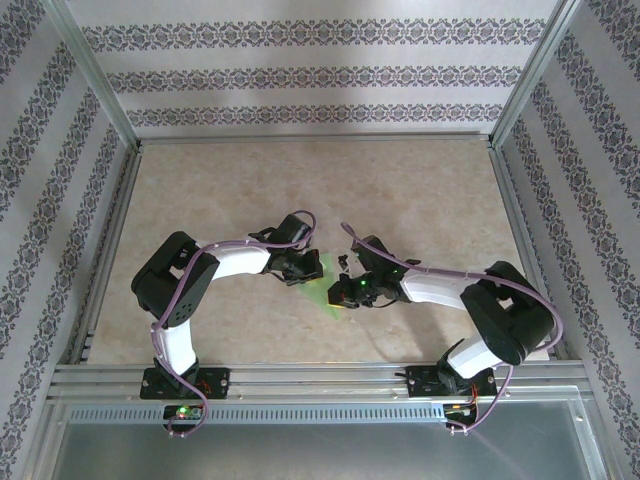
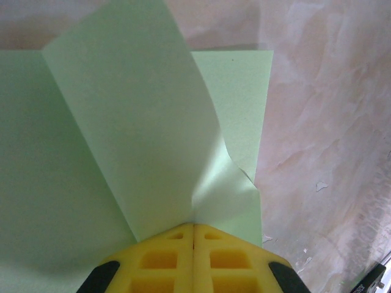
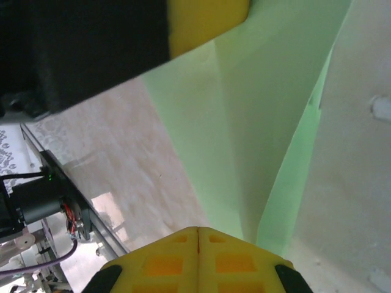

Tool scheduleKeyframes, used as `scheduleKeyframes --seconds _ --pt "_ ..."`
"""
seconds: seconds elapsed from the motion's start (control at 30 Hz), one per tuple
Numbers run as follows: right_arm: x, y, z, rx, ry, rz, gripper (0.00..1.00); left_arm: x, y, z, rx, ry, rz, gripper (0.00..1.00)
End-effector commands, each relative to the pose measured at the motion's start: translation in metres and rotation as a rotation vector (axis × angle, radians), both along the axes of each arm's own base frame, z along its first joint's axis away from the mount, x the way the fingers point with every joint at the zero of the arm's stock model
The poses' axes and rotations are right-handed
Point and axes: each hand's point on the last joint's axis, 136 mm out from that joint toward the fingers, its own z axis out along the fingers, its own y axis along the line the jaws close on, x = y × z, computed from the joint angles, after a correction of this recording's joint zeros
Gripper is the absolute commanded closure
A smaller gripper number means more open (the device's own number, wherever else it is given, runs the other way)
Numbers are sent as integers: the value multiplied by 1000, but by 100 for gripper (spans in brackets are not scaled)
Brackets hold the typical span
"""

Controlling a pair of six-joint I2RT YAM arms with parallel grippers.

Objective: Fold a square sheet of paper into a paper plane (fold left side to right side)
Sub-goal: Fourth fold the wing at the center of the table.

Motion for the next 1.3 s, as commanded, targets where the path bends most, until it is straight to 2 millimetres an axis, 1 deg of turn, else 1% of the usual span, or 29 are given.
scheduleKeyframes --seconds 0.0,0.13,0.57,0.7,0.87,0.97,1.1,1.2,1.27 --pt "8 2 -3 -17 -16 -17 100 -11 22 -25 120 61 23 95" --pt "4 -8 -15 -61 3 -35 100 -10 22 -24 117 57 23 95" --pt "-7 -21 -39 -123 43 -33 100 -9 21 -23 115 53 22 95" --pt "-11 -25 -48 -149 55 -26 100 -7 18 -20 96 38 22 94" --pt "-20 -34 -60 -211 80 -11 100 3 5 2 5 -36 18 90" --pt "-24 -40 -67 -255 92 -6 100 10 -2 22 -55 -105 11 89" --pt "-31 -54 -76 -380 117 10 100 16 -5 49 -105 -188 9 88" --pt "-32 -55 -80 -395 134 2 100 14 -3 60 -113 -203 6 89" --pt "-32 -57 -82 -412 136 -1 100 9 -2 62 -121 -190 5 92"
